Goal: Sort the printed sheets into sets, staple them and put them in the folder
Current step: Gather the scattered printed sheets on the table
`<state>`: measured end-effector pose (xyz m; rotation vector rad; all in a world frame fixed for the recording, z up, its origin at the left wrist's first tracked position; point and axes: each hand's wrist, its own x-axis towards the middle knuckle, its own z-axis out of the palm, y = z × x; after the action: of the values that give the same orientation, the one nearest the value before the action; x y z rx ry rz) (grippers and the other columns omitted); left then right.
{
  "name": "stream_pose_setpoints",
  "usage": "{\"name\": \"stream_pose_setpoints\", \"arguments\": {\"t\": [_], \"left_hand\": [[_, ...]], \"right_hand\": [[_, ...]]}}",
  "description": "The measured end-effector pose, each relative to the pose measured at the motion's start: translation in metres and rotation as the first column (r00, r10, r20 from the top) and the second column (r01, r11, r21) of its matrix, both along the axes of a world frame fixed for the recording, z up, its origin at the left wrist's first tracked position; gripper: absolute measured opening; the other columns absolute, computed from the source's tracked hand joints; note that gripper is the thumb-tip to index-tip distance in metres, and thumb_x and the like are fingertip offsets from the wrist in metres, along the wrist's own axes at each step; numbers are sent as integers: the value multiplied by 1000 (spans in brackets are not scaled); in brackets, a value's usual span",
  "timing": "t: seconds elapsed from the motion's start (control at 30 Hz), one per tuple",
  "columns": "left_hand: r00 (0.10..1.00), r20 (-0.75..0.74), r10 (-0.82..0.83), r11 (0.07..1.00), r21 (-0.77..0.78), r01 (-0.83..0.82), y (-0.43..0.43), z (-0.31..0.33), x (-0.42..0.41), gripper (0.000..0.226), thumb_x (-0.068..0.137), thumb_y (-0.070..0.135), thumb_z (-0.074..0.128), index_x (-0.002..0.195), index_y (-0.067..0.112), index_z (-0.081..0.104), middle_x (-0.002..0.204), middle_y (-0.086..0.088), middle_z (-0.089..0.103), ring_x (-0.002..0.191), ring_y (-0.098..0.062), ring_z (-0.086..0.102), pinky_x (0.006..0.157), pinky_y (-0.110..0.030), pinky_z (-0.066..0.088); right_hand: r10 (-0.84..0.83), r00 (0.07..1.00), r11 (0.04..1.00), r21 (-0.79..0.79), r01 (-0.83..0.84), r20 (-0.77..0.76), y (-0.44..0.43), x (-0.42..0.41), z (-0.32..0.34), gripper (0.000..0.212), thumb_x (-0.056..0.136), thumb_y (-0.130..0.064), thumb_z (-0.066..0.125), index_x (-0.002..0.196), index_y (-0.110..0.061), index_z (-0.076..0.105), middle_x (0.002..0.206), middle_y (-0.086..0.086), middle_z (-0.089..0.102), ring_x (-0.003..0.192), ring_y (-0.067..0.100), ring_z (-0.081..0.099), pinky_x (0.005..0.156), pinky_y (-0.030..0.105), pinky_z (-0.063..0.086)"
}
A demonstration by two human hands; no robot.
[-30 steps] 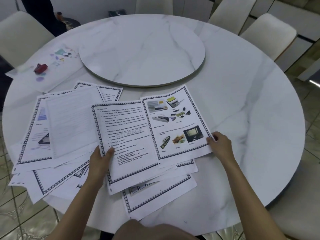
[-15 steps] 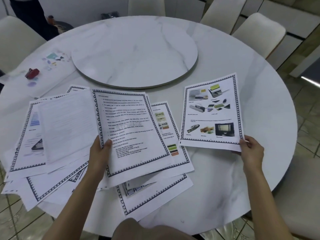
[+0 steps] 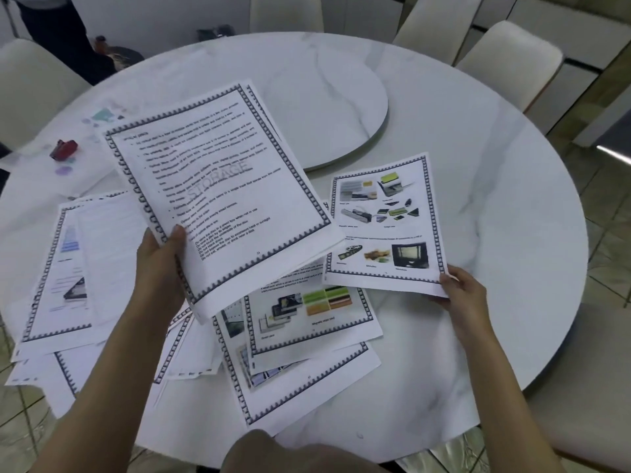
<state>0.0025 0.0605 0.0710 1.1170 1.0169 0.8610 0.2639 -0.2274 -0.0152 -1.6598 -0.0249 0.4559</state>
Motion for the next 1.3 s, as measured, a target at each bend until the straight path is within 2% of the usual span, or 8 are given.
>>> {"name": "stream_pose_setpoints", "arguments": {"t": [0.1,0.3,0.5,0.67,0.8,1.03,1.2,1.3], "left_hand": [[1000,7,-25,999,-30,25,-8,-6,2,23,98,13,41,120,20,45,102,12,61,92,-6,60,76,-25,49],[999,0,-33,993,-110,33,-17,-24,4,33,98,12,41,131,14,42,119,2,59,105,-17,59,94,-36,44],[994,-53,-92,982,-170,82,-30,-39,4,42,98,14,42,139,8,38,120,-2,56,102,-18,58,91,-31,43],[966,-141,-218,951,-251,178,-41,-55,3,36,97,15,45,132,6,44,122,-10,58,104,-27,58,93,-40,44],[927,-217,-307,930,-273,244,-51,-60,5,35,95,13,48,130,6,48,124,-12,59,110,-30,58,100,-49,43],[904,-293,-313,948,-160,276,-64,-60,12,32,96,14,47,128,10,50,115,-2,58,98,-18,55,86,-30,42],[922,-263,-285,957,-137,257,-68,-59,16,30,96,16,48,125,15,51,109,3,58,92,-10,56,83,-27,41],[936,-235,-262,961,-151,232,-67,-57,16,26,96,18,47,121,17,52,98,9,61,92,-10,59,80,-26,44]], "right_hand": [[89,996,995,35,-89,-18,10,-9,2,20,92,1,46,108,-6,57,85,5,65,71,11,64,51,17,53],[211,976,977,-7,-212,-52,26,-31,-3,21,92,-2,49,109,-5,60,91,11,65,82,20,61,55,18,53],[309,949,950,-29,-311,-57,36,-51,-8,19,92,-3,50,100,-14,64,93,7,69,84,20,64,81,33,51],[361,930,931,-28,-363,-65,40,-62,-6,20,92,-5,50,96,-17,65,89,2,70,78,11,65,72,24,52],[384,913,922,11,-387,-139,39,-68,-5,20,93,-6,49,96,-16,66,90,6,71,77,19,65,66,36,51],[416,892,909,41,-415,-178,35,-71,-3,20,94,-8,48,102,-15,66,91,3,74,81,18,69,65,31,55],[433,890,900,19,-435,-144,32,-67,-4,20,93,-8,50,100,-17,67,91,1,74,82,15,69,69,28,54],[372,925,927,-13,-374,-72,29,-56,-4,20,91,-1,50,101,-10,66,88,-2,72,78,5,67,70,18,52]]}}
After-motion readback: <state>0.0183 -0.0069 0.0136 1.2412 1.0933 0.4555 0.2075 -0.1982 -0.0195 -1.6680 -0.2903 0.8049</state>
